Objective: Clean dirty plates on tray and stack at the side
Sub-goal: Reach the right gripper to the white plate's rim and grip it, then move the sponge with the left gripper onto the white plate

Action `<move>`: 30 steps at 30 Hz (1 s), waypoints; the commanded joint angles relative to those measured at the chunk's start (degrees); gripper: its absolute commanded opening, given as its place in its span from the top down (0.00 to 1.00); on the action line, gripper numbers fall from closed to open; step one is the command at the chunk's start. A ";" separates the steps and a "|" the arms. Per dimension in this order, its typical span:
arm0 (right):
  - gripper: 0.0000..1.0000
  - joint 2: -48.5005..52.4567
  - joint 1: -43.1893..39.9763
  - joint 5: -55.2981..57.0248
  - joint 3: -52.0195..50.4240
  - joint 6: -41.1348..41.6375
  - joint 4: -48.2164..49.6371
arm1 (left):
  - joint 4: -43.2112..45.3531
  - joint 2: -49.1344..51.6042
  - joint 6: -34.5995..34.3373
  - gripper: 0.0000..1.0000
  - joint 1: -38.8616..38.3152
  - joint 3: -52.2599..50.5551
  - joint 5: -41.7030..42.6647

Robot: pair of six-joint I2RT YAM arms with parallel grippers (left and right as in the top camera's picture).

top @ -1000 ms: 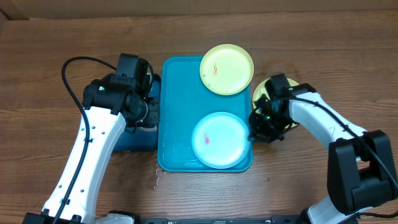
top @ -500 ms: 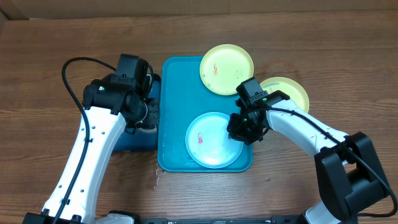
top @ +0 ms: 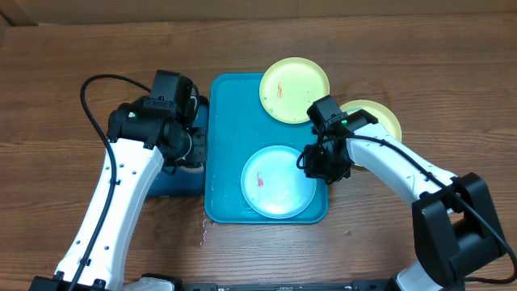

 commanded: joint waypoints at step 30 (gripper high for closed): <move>0.76 -0.46 3.72 -1.70 -6.80 10.25 16.63 | 0.28 -0.31 -0.59 0.96 -0.11 0.00 -0.55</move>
